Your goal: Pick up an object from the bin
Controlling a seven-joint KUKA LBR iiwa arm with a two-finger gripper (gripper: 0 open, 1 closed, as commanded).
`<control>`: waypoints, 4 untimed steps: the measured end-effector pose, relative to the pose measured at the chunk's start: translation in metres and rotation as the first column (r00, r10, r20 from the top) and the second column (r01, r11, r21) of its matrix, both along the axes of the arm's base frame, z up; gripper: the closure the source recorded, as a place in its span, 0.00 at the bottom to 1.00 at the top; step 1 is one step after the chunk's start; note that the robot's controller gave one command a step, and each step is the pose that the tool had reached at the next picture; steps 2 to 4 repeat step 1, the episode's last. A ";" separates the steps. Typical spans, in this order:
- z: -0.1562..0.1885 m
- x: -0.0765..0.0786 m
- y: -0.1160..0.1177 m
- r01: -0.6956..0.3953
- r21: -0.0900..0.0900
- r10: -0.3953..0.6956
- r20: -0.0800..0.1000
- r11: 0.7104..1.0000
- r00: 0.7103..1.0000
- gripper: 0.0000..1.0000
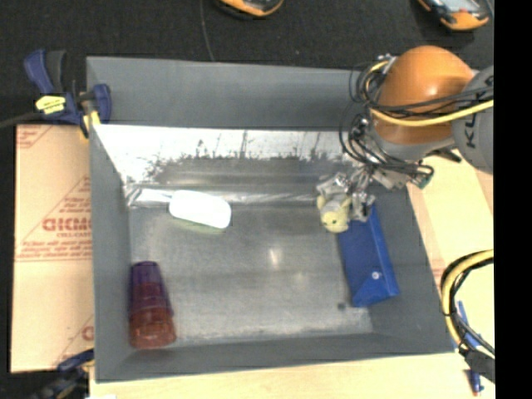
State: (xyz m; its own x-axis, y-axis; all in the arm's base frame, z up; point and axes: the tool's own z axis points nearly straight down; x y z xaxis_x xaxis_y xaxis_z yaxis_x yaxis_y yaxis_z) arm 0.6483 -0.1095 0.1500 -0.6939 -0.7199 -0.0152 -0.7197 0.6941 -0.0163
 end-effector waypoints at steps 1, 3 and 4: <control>0.025 0.001 -0.001 0.005 0.000 -0.005 0.004 1.000 1.000 1.00; 0.025 0.001 -0.001 0.005 0.000 -0.005 0.004 1.000 1.000 1.00; 0.025 0.001 -0.001 0.005 0.000 -0.005 0.004 1.000 1.000 1.00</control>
Offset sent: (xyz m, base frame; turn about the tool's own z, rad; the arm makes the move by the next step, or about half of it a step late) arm 0.0013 -0.0006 0.0573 0.0030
